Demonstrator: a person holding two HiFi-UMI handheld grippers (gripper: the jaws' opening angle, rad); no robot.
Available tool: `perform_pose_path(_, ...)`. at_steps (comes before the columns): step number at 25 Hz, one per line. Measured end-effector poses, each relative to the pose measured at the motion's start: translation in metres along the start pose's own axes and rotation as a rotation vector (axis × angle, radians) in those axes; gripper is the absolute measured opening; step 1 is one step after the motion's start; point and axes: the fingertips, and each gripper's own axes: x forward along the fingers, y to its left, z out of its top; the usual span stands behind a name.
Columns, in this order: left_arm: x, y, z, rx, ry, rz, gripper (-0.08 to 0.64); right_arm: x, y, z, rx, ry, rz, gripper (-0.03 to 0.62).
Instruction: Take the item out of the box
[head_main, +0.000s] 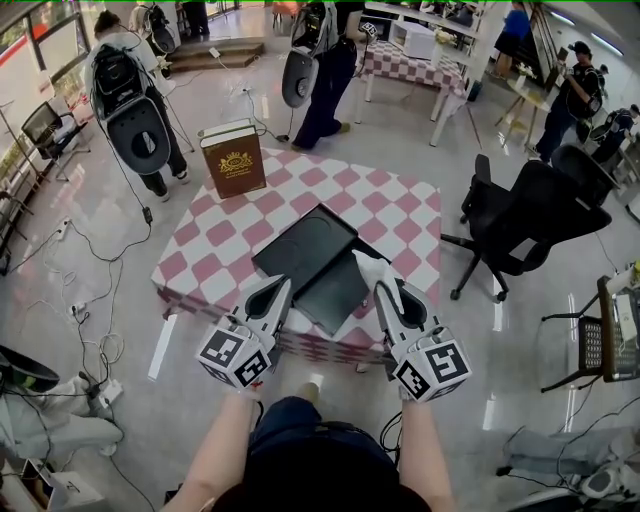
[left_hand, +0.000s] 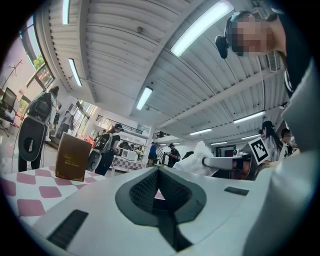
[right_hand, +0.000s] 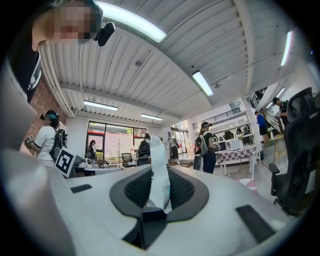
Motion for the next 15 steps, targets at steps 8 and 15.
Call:
perform_pose_path(8,-0.0044,0.0004,0.003,0.004,-0.002,0.0,0.0,-0.0022,0.0063,-0.0039,0.001,0.007,0.005,0.057)
perform_pose_path(15,-0.0091,-0.0012,-0.0032,-0.009,0.011,0.001,0.0,-0.0073,0.0094,-0.0072,-0.007,0.021,0.003,0.055)
